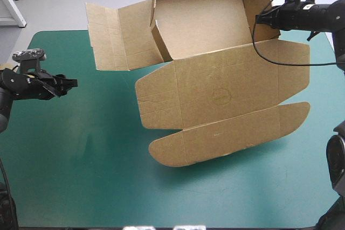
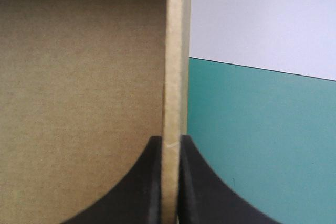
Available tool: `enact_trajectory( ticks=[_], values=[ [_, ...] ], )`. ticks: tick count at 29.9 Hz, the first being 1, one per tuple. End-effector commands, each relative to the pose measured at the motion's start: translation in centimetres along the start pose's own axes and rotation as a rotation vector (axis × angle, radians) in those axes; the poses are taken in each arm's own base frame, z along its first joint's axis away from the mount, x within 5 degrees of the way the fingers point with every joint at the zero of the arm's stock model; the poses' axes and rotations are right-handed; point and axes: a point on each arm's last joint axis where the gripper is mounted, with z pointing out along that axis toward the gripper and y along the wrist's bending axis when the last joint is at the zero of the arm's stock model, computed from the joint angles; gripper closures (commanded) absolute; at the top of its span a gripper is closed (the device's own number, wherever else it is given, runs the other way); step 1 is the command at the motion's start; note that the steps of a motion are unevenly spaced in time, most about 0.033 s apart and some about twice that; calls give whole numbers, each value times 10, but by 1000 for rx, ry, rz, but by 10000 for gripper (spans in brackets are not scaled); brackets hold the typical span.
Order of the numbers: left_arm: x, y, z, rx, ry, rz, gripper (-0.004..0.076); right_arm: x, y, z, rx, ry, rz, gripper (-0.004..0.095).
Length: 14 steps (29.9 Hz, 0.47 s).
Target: Fold the box
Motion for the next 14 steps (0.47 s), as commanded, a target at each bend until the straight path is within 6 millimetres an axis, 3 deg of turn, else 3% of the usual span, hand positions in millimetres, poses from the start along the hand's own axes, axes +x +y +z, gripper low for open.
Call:
enact_trajectory(
  ticks=[1, 7, 14],
  values=[
    [-14, -8, 7, 120, -95, -36, 337, -28, 24, -41, -59, -140, -5, 919],
    [-16, -21, 33, 357, -102, -73, 360, -27, 28, -42, -91, -125, 12, 919],
    [-28, -49, 25, 678, -221, -126, 360, -27, 29, -42, -97, -124, 13, 919]
  ],
)
